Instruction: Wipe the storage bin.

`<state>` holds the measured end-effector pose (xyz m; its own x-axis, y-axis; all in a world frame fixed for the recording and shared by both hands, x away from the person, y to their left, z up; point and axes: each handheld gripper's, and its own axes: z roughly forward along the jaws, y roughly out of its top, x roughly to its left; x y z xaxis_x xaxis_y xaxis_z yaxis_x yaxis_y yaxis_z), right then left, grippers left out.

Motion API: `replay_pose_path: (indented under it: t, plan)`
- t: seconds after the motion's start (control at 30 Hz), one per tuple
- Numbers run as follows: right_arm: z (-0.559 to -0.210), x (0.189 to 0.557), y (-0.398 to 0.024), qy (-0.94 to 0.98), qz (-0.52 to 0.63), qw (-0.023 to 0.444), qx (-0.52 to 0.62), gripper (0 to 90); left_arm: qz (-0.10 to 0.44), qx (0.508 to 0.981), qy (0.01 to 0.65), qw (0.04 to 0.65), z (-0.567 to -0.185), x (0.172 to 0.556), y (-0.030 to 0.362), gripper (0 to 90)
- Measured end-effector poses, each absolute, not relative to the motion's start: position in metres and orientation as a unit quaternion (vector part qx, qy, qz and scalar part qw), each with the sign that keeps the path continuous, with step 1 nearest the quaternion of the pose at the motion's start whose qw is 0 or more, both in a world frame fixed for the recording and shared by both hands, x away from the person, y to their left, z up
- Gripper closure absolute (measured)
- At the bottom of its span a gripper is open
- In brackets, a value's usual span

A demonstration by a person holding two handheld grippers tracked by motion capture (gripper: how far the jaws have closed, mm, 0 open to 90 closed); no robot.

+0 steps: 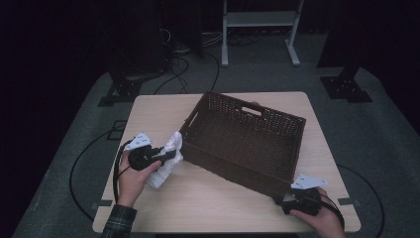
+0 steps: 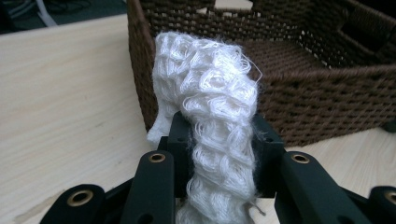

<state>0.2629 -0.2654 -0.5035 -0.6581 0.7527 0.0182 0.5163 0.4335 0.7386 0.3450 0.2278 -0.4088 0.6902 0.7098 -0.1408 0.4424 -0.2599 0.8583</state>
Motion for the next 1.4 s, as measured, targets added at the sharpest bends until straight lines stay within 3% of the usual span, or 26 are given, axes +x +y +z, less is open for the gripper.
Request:
replay_pose_path:
  t: [1.4]
  plan:
    - [-0.504, 0.263, -0.265, 0.831, 0.372, 0.159, 0.381, 18.3, 0.104, 0.845, 0.377, 0.364, -0.464, 0.362, 0.191, 67.1]
